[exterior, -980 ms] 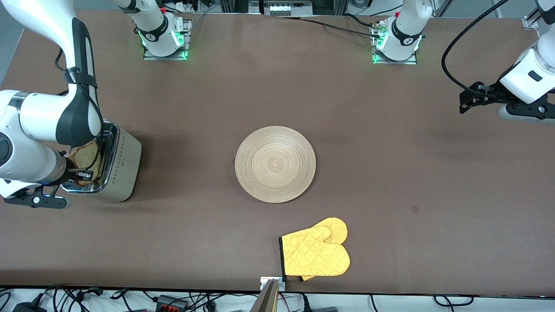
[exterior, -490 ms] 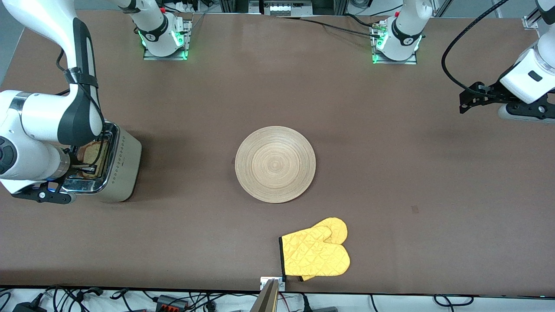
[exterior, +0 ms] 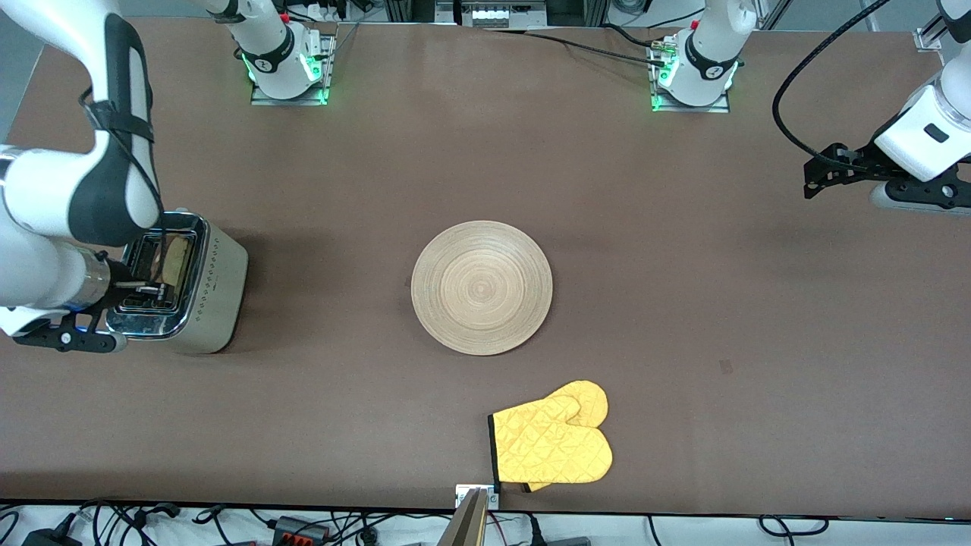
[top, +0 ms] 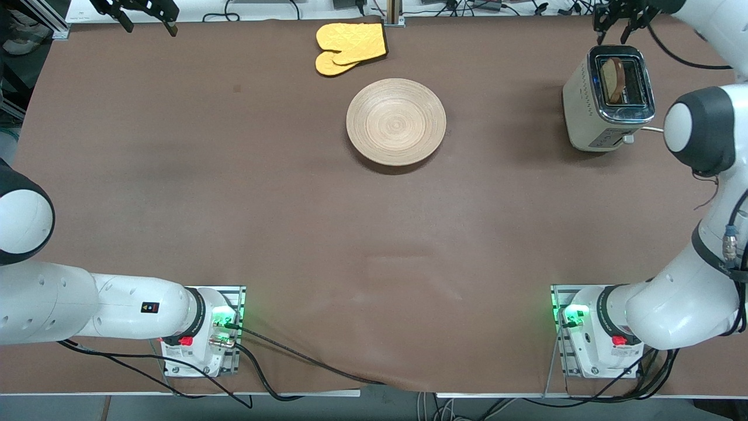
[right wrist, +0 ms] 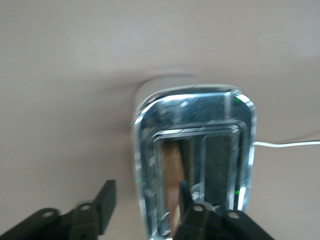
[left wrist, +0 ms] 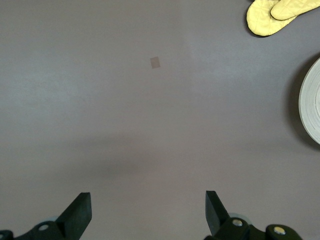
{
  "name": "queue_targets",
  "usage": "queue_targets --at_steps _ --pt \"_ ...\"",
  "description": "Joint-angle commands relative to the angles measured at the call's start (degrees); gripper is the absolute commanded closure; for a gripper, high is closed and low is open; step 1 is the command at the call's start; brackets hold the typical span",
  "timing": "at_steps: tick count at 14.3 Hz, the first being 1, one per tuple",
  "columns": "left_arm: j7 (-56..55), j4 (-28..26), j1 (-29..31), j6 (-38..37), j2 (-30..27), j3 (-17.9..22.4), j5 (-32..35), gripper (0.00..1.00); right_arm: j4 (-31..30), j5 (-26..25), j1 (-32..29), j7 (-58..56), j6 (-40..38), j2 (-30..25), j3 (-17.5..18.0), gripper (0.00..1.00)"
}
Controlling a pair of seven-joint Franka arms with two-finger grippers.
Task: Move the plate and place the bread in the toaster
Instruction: 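Open the right gripper to release the bread in the slot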
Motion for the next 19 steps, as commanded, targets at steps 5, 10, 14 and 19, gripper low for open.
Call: queue_targets --at_steps 5,10,14,19 --pt "-0.36 -1.13 -0.15 -0.34 -1.56 0.06 -0.50 0.00 6.12 3.17 -0.02 -2.40 -5.89 -3.31 0.17 0.00" --pt "-0.37 -1.13 -0.15 -0.34 -1.56 0.06 -0.50 0.00 11.50 3.34 -0.19 -2.31 -5.19 -2.08 0.26 0.00" --pt "-0.28 -1.13 -0.15 -0.34 -1.56 0.06 -0.50 0.00 11.59 3.60 -0.11 -2.31 -6.07 -2.52 0.43 0.00" --pt "-0.28 -1.13 -0.15 -0.34 -1.56 0.06 -0.50 0.00 11.59 4.56 -1.34 -2.22 -6.32 -3.22 -0.17 0.00"
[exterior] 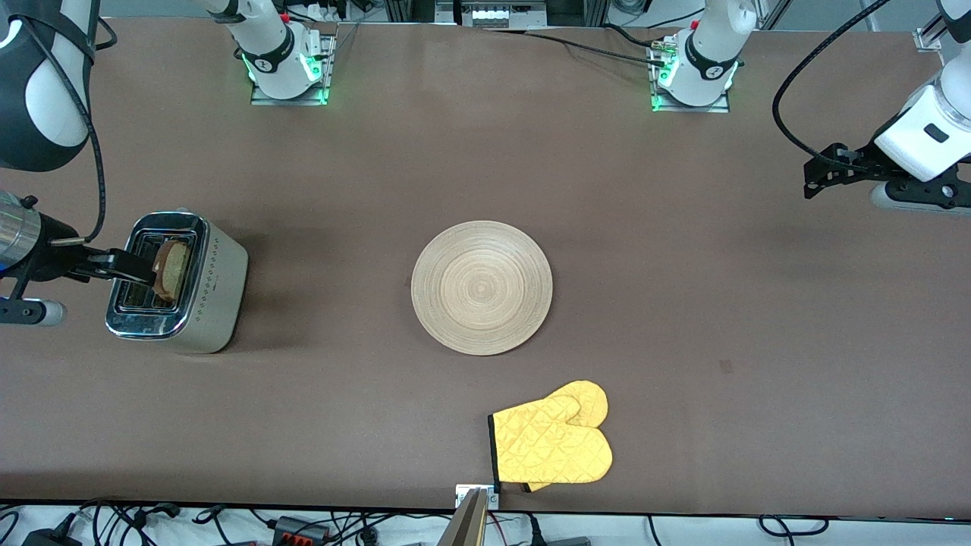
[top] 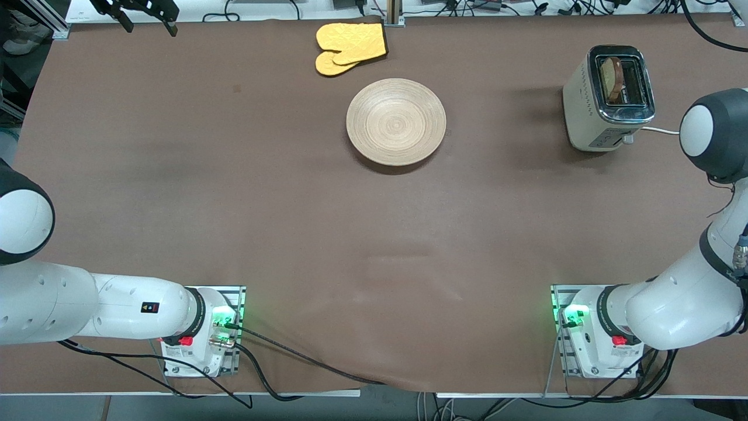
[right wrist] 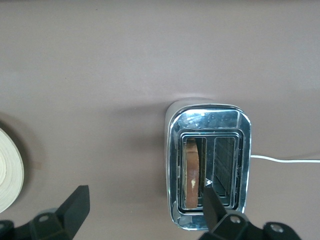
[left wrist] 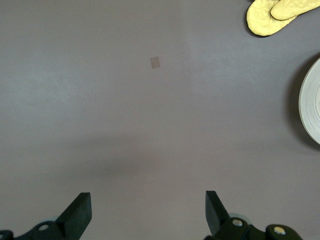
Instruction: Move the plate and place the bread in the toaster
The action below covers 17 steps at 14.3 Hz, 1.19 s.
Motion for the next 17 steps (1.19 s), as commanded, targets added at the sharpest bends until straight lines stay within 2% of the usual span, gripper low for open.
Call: queue_targets --at_steps 1,3,5,9,10,12,15,17 --pt "-0.28 -1.13 -0.15 -0.34 -1.56 0.06 -0.50 0.00 1.92 2.03 -1.24 -0.77 -1.00 -0.73 -0.14 0.00" --pt "-0.28 -1.13 -0.15 -0.42 -1.56 0.06 -0.50 0.00 -1.66 2.38 -3.42 -0.69 -0.65 -6.42 0.74 0.00" --pt "-0.36 -1.13 -0.15 -0.34 -1.56 0.06 -0.50 0.00 -7.72 2.30 -5.81 -0.25 0.23 -13.10 3.46 0.00" --pt "-0.36 -1.13 -0.15 -0.34 -1.56 0.06 -0.50 0.00 -9.76 -3.58 -5.73 0.37 -2.40 -18.74 3.55 0.00" --pt "-0.36 -1.13 -0.15 -0.42 -1.56 0.06 -0.50 0.00 -12.03 -3.68 -5.99 2.37 -2.32 -20.84 3.56 0.00" --pt "-0.36 -1.13 -0.24 -0.34 -1.56 0.06 -0.50 0.00 -16.43 -3.33 -6.69 9.12 -1.70 -24.28 2.86 0.00" --pt "-0.28 -0.61 -0.24 -0.95 -1.56 -0.03 -0.41 0.00 -16.10 -3.59 -6.78 21.08 -4.06 -25.96 -0.03 0.00" --pt "-0.45 -0.43 -0.59 -1.13 -1.56 -0.03 -0.32 0.00 -15.05 -3.06 -7.04 20.85 -4.25 -25.35 -2.23 0.00"
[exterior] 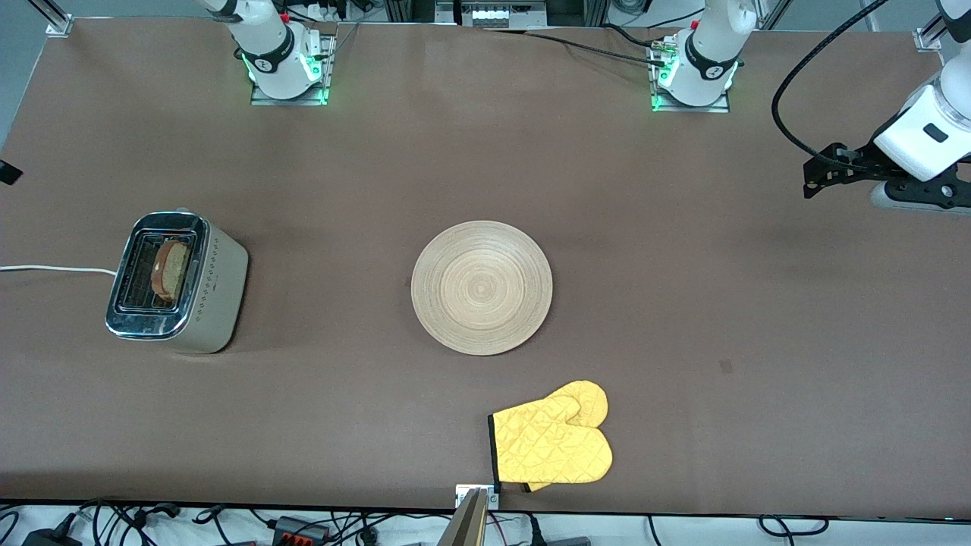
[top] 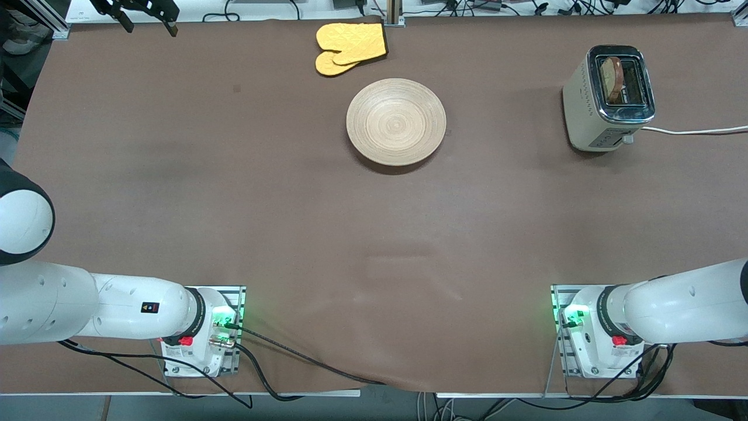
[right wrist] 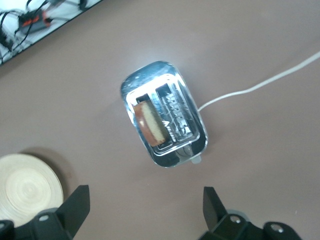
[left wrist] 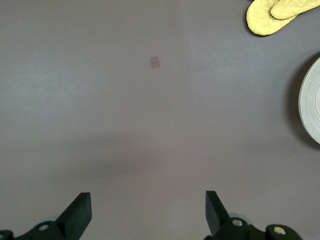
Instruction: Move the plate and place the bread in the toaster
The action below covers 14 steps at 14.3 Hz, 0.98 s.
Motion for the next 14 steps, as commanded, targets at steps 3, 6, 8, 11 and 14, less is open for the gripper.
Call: queue_targets --at_steps 3,6,8,11,14 --pt "-0.45 -0.34 -0.60 -0.94 -1.37 -0.02 -0.23 0.00 -1.60 0.26 -1.20 2.62 3.00 0.78 -1.37 0.00" --pt "-0.37 -0.34 -0.60 -0.94 -1.37 -0.02 -0.15 0.00 -3.00 0.35 -3.22 2.18 4.34 1.31 1.95 0.00" --pt "-0.45 -0.34 -0.68 -0.94 -1.37 -0.02 -0.06 0.00 -3.27 0.09 -5.77 0.53 4.94 1.58 7.83 0.00" --pt "-0.37 -0.34 -0.69 -0.94 -1.45 -0.02 -0.06 0.00 -2.75 -0.09 -9.45 -8.25 7.13 4.03 13.38 0.00" --pt "-0.36 -0.34 -0.69 -1.03 -1.37 -0.02 -0.06 0.00 -3.01 -0.09 -10.60 -7.93 9.34 6.24 16.63 0.00"
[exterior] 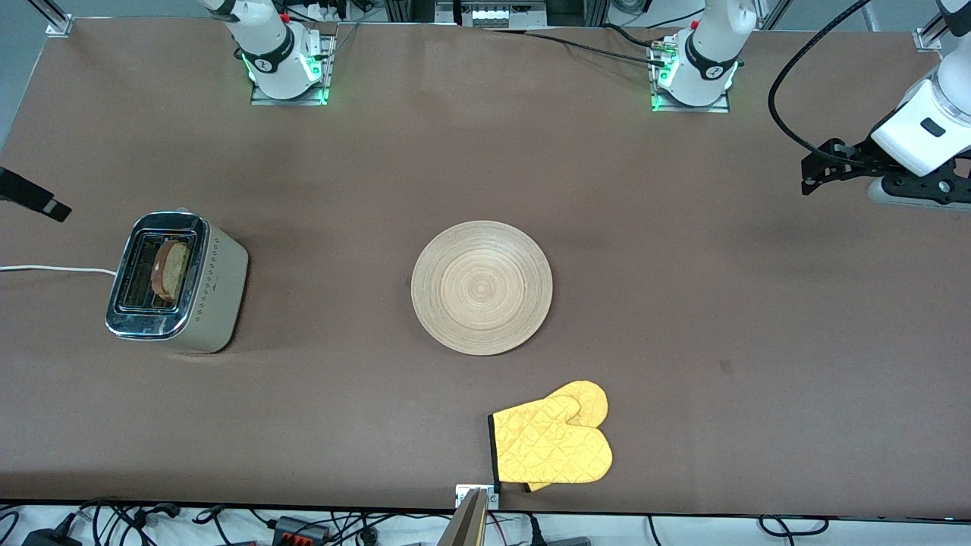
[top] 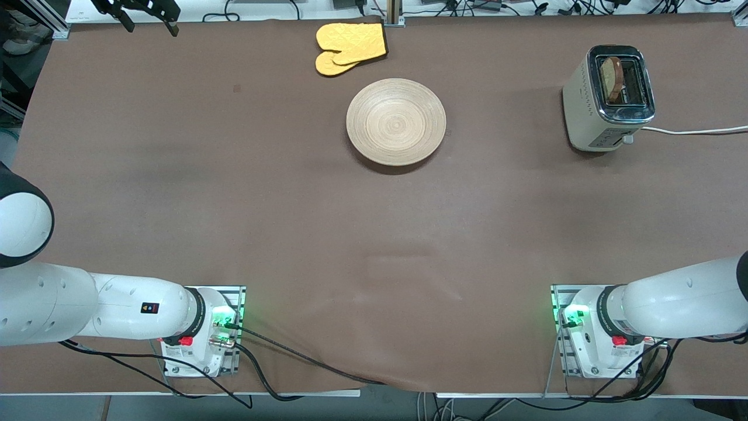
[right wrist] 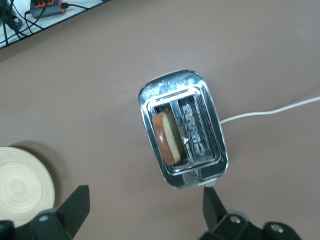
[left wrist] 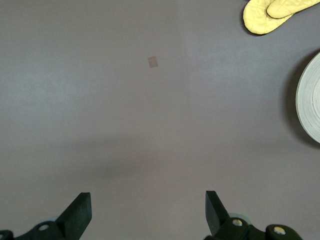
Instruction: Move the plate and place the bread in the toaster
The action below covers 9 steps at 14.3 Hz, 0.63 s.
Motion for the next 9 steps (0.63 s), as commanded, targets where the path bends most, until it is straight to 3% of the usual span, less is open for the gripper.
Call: queue_targets --at_steps 1,9 --pt "-0.36 -0.34 -0.25 -0.72 -1.01 0.01 -0.06 0.00 -0.33 -0.30 -2.51 -1.68 1.22 1.47 3.62 0.00" --pt "-0.36 -0.34 -0.34 -0.63 -1.01 0.01 -0.06 0.00 -0.25 -2.14 -1.81 -2.11 -0.27 2.27 4.41 0.00"
